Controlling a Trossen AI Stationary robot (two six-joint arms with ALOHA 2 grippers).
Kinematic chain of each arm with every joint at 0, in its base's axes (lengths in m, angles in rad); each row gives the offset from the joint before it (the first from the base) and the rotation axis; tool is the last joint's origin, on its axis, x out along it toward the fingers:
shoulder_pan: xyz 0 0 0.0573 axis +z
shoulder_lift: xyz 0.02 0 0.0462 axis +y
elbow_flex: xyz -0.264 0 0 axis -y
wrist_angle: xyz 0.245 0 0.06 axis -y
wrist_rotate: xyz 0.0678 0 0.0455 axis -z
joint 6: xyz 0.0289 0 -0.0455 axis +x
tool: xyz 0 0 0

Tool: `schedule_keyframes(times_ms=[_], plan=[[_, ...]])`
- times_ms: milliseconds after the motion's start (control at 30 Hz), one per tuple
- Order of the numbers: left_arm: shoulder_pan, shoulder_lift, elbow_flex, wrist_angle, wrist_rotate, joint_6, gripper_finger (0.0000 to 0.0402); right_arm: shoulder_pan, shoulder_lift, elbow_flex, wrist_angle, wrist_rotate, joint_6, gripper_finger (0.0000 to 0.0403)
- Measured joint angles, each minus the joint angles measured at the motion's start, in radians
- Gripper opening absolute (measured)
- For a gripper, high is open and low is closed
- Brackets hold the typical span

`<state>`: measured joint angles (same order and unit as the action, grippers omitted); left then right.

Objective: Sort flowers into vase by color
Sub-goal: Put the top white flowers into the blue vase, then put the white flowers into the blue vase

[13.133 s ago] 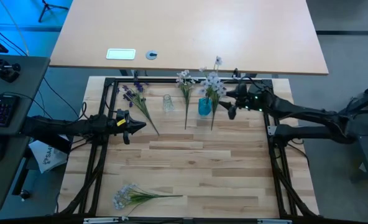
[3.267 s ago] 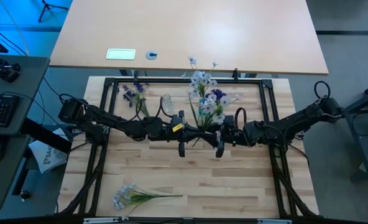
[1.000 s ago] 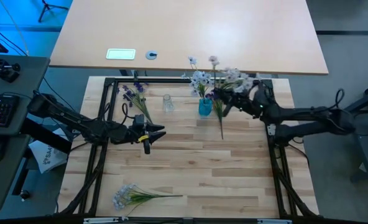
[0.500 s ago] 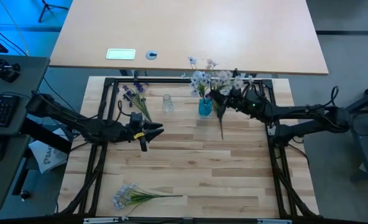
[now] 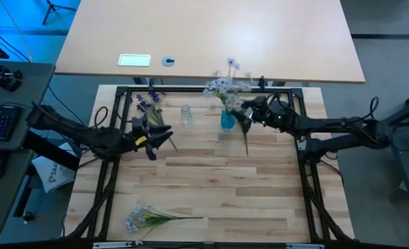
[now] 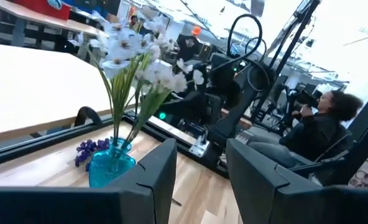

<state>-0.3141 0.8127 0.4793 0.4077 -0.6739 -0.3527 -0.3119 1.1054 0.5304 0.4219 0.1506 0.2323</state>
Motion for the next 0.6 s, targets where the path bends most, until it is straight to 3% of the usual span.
schedule_keyframes(times_ms=[300,433,600], plan=[[0.000,-0.060,0.000,-0.072,-0.001,0.035,0.0127,-0.003,-0.213,0.000,-0.193,0.041,-0.019,0.0334],[0.000,-0.065,0.007,-0.128,-0.093,0.049,0.0127,0.001,-0.333,0.000,-0.304,0.031,0.041,0.0334],[0.001,-0.029,0.087,-0.313,-0.073,0.043,0.0126,0.034,-0.435,0.000,-0.369,-0.038,0.188,0.0334]])
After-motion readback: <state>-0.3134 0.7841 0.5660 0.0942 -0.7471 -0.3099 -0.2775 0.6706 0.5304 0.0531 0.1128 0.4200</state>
